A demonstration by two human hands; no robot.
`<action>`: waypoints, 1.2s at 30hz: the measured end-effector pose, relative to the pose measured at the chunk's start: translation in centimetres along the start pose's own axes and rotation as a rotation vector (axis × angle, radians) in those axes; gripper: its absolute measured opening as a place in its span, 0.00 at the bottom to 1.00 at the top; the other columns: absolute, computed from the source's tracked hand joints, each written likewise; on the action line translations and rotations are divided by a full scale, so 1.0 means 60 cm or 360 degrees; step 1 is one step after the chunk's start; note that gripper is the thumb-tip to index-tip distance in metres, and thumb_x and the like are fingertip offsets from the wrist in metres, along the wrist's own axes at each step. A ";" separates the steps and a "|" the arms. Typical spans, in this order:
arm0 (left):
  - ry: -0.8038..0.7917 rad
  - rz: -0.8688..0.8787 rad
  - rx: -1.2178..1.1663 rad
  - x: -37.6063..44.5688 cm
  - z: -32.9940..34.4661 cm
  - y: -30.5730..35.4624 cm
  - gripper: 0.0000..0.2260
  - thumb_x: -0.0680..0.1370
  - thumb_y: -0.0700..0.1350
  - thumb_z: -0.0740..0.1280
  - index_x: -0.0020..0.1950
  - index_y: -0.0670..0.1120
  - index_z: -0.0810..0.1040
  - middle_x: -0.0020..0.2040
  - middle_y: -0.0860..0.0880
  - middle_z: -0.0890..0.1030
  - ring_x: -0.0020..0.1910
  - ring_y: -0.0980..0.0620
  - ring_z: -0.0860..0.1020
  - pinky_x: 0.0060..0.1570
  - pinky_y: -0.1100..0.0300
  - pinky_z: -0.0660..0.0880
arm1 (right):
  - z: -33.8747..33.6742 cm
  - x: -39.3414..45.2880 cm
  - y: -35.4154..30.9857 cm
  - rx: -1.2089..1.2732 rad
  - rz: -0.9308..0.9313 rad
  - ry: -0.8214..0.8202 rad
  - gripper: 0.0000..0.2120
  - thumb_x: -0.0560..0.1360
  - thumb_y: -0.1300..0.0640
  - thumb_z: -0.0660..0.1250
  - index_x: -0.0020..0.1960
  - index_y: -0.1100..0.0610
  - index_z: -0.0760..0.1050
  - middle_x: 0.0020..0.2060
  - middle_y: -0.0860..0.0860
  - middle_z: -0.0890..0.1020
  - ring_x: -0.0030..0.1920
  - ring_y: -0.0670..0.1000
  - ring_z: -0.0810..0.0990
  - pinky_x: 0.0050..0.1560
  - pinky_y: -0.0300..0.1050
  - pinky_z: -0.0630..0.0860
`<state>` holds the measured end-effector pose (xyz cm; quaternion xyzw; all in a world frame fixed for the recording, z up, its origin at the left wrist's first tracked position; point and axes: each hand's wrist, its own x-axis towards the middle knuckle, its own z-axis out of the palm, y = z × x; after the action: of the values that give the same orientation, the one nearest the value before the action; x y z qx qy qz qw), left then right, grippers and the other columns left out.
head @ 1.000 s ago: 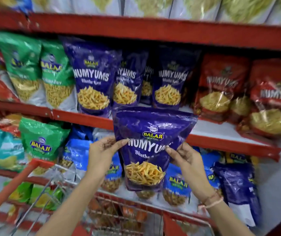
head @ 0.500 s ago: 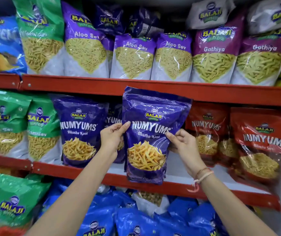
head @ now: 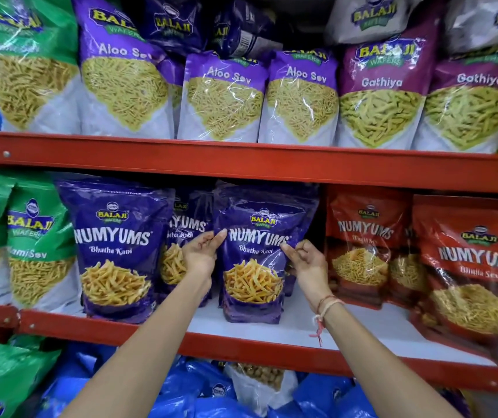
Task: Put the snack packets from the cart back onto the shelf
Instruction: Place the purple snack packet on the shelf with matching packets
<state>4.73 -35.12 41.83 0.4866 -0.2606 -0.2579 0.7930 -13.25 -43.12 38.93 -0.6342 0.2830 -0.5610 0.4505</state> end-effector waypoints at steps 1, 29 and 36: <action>-0.0026 0.0021 0.0015 -0.002 -0.002 -0.002 0.06 0.71 0.43 0.73 0.39 0.51 0.77 0.41 0.50 0.81 0.40 0.52 0.77 0.37 0.64 0.73 | 0.002 -0.004 -0.002 -0.0012 -0.0013 -0.0007 0.16 0.76 0.52 0.71 0.37 0.55 0.67 0.35 0.62 0.74 0.41 0.54 0.71 0.45 0.59 0.71; -0.0682 -0.0040 0.0777 -0.175 -0.117 -0.031 0.39 0.70 0.72 0.40 0.76 0.54 0.50 0.78 0.48 0.55 0.76 0.47 0.56 0.76 0.42 0.52 | -0.018 -0.196 -0.021 -0.0309 0.0385 -0.0488 0.45 0.69 0.23 0.47 0.79 0.46 0.55 0.80 0.46 0.61 0.79 0.51 0.60 0.80 0.59 0.57; -0.0410 0.0361 0.0871 -0.282 -0.156 -0.105 0.16 0.78 0.56 0.59 0.62 0.50 0.74 0.58 0.51 0.79 0.58 0.53 0.76 0.56 0.62 0.71 | -0.060 -0.314 0.002 -0.0365 0.0120 -0.0247 0.14 0.80 0.45 0.62 0.61 0.49 0.78 0.56 0.39 0.81 0.52 0.26 0.77 0.51 0.21 0.70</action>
<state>-2.40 -20.45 29.74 0.6129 -0.4710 -0.1478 0.6170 -20.68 -27.77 30.11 -0.7119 0.3332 -0.4571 0.4162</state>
